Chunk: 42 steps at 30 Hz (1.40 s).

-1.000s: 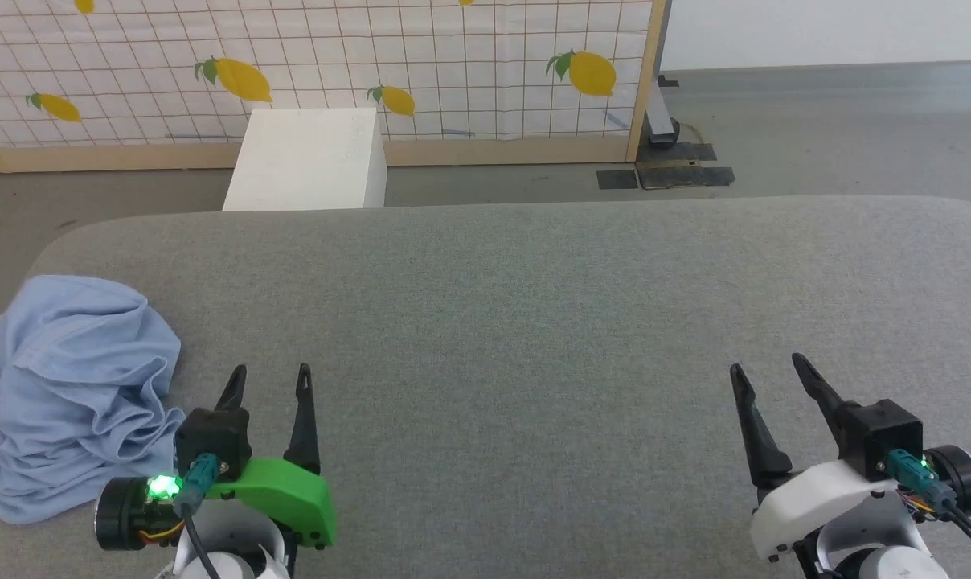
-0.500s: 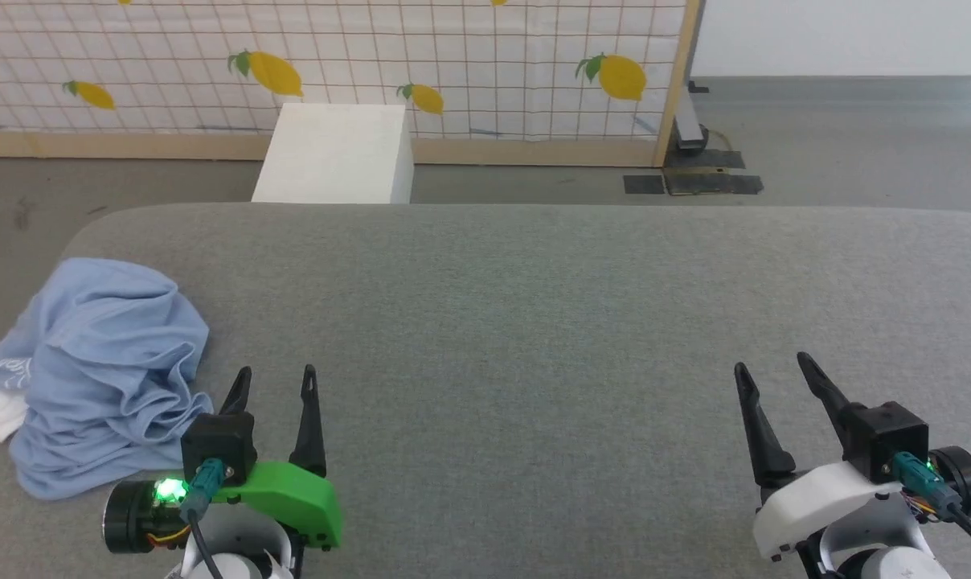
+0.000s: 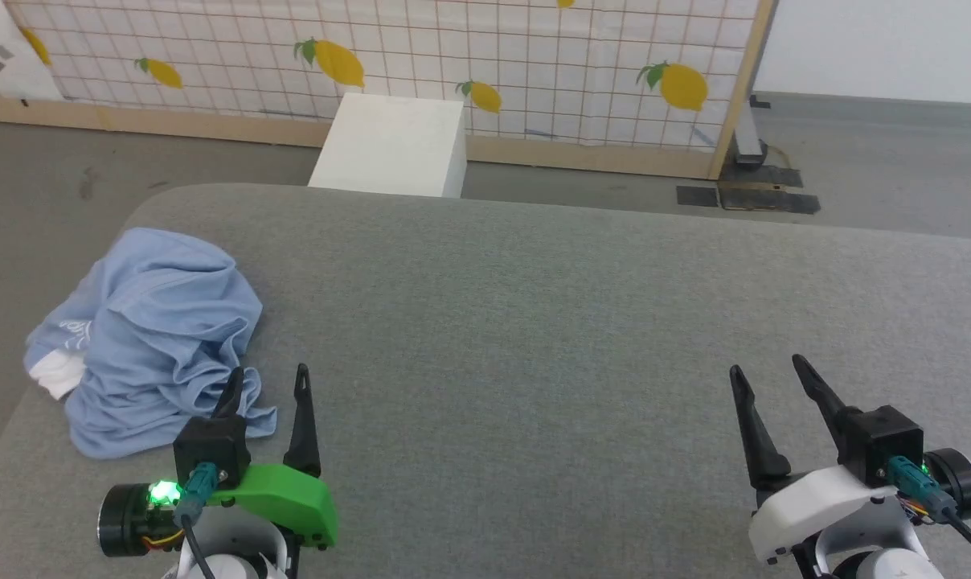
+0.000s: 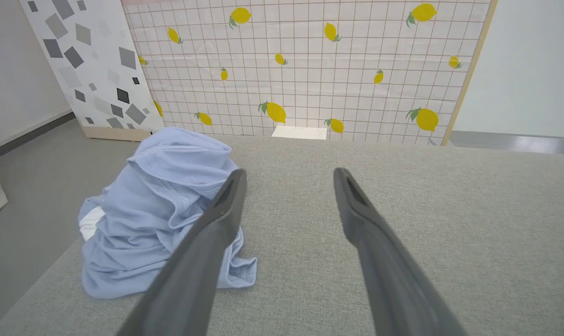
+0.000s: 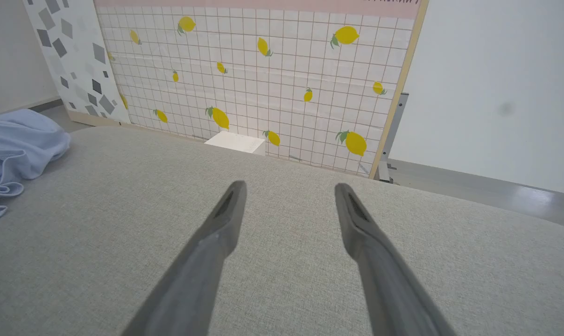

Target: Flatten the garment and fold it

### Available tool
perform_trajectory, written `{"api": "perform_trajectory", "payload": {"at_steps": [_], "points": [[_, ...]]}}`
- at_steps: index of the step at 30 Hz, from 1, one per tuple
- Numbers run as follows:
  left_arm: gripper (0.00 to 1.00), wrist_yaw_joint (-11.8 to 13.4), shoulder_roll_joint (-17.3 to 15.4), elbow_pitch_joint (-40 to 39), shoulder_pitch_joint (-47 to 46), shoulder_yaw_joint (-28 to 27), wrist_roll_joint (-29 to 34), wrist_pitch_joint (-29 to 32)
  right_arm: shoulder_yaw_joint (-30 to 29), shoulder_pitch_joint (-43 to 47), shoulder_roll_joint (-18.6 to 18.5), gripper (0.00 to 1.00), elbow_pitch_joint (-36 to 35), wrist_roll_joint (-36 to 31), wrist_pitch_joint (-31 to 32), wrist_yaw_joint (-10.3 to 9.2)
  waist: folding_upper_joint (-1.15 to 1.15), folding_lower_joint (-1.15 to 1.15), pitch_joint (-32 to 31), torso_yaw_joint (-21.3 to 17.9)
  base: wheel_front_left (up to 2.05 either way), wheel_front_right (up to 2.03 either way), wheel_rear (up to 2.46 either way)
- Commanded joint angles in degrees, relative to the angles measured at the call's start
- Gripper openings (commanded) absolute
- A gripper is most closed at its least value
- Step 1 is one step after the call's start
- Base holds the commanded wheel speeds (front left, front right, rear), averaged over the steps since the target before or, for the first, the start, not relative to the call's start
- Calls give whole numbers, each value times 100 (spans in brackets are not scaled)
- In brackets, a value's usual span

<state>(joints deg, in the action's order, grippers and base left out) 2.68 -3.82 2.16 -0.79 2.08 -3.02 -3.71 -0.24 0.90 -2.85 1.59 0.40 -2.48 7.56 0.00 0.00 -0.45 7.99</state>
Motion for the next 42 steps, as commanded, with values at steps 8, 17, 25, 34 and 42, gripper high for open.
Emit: {"api": "perform_trajectory", "payload": {"at_steps": [8,17,25,34,42], "points": [[100,147,-91,3,33,-33,-140,-141,37,-44,-1,100,82,21,-89,-3,0,0,-25,284,0,0,0],[100,236,-138,-16,113,-71,-236,-248,74,-48,-1,100,134,41,-131,-3,0,0,-37,514,0,0,0],[100,300,-154,-17,130,-71,-312,-342,81,-75,-1,100,142,47,-181,-4,0,0,-17,730,0,0,0],[100,382,-170,11,173,-78,-391,-448,104,-92,-1,100,187,85,-247,-4,0,0,-14,969,0,0,0],[100,469,-171,54,215,-54,-460,-542,138,-112,-2,100,214,99,-298,-5,0,0,0,1153,0,0,0]]}}
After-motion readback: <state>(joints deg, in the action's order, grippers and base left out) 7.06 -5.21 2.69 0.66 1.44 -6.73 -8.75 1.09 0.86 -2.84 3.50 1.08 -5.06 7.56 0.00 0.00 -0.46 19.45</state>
